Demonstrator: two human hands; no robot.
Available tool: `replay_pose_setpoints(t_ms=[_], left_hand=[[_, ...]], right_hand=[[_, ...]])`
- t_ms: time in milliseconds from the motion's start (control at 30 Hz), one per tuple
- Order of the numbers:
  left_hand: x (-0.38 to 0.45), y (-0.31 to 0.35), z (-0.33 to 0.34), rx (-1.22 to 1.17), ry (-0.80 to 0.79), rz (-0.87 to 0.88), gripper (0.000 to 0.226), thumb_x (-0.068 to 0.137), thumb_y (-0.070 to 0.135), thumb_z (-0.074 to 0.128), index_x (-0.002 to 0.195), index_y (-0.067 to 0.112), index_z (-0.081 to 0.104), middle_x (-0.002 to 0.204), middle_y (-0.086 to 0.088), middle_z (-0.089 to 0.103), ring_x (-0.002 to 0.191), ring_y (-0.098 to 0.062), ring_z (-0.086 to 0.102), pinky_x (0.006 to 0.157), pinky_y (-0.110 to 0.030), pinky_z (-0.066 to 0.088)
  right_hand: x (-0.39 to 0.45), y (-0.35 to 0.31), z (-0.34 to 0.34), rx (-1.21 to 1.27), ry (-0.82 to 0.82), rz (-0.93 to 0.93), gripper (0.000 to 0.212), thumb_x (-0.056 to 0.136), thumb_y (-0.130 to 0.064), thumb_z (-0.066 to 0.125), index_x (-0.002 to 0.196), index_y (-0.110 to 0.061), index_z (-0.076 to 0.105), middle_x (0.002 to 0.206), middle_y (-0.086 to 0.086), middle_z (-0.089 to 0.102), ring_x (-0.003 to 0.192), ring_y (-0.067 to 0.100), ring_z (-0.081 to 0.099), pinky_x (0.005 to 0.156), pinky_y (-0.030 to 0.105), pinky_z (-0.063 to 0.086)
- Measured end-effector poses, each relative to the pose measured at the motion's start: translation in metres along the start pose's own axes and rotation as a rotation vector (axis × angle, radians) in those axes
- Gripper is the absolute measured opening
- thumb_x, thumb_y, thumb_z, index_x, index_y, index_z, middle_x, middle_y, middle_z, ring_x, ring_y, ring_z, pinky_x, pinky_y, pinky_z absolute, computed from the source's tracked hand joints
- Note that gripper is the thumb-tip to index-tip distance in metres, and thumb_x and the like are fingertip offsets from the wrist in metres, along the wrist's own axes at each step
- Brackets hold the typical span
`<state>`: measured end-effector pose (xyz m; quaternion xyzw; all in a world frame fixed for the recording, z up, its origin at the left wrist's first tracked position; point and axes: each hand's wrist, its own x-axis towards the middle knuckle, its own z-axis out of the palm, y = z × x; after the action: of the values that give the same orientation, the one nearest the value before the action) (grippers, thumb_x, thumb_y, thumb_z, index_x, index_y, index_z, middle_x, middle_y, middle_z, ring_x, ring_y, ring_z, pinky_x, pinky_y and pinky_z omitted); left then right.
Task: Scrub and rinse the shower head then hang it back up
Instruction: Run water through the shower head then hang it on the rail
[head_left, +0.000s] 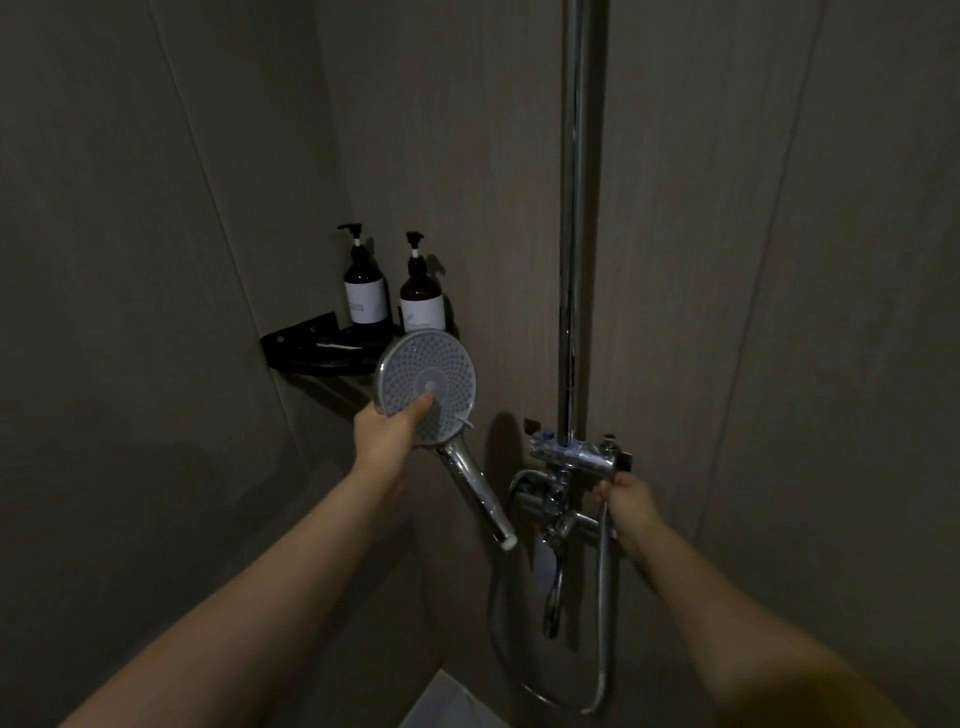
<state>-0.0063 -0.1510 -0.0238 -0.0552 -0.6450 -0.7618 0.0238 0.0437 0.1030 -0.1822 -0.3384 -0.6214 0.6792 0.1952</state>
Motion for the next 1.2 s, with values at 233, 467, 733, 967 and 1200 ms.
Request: replay_pose_setpoints(t_ms=[233, 467, 733, 967, 1200], left_hand=[[-0.005, -0.001, -0.001, 0.033, 0.012, -0.007, 0.034, 0.081, 0.007, 0.068, 0.113, 0.000, 0.060, 0.105, -0.009, 0.062, 0.097, -0.021, 0.060, 0.087, -0.031, 0.048], [-0.009, -0.001, -0.009, 0.066, 0.015, -0.017, 0.032, 0.080, 0.007, 0.069, 0.111, 0.001, 0.061, 0.109, -0.012, 0.065, 0.100, -0.024, 0.062, 0.090, -0.035, 0.050], [-0.007, -0.001, -0.018, 0.071, 0.048, -0.018, 0.035, 0.079, 0.009, 0.071, 0.112, 0.001, 0.061, 0.115, -0.017, 0.065, 0.106, -0.030, 0.062, 0.097, -0.042, 0.049], [0.007, 0.011, -0.026, 0.019, 0.078, -0.014, 0.033, 0.078, 0.011, 0.072, 0.109, 0.004, 0.062, 0.114, -0.016, 0.065, 0.102, -0.026, 0.062, 0.096, -0.040, 0.049], [0.031, 0.032, -0.043, -0.073, 0.199, 0.012, 0.042, 0.076, 0.015, 0.074, 0.114, 0.002, 0.061, 0.107, -0.009, 0.064, 0.097, -0.022, 0.061, 0.092, -0.035, 0.050]], right_hand=[[-0.008, -0.014, 0.009, 0.234, 0.049, 0.047, 0.058, 0.073, -0.013, 0.072, 0.123, -0.023, 0.043, 0.098, 0.008, 0.058, 0.067, 0.019, 0.057, 0.042, 0.022, 0.040], [-0.007, -0.026, 0.015, 0.149, 0.126, -0.046, 0.044, 0.086, -0.024, 0.062, 0.129, -0.023, 0.051, 0.137, 0.008, 0.039, 0.100, 0.024, 0.051, 0.077, 0.033, 0.045], [-0.016, -0.079, 0.009, 0.146, 0.203, -0.263, 0.014, 0.096, -0.024, 0.043, 0.089, -0.021, 0.055, 0.084, 0.003, 0.058, 0.069, 0.012, 0.051, 0.059, 0.024, 0.036], [-0.042, -0.110, 0.011, -0.013, -0.009, -0.504, 0.020, 0.098, -0.027, 0.037, 0.085, -0.031, 0.052, 0.069, -0.004, 0.047, 0.058, 0.009, 0.042, 0.053, 0.023, 0.034], [-0.082, -0.109, 0.037, -0.314, -0.386, -0.440, 0.009, 0.097, -0.018, 0.040, 0.106, -0.016, 0.041, 0.080, 0.001, 0.051, 0.063, 0.009, 0.047, 0.055, 0.020, 0.036]])
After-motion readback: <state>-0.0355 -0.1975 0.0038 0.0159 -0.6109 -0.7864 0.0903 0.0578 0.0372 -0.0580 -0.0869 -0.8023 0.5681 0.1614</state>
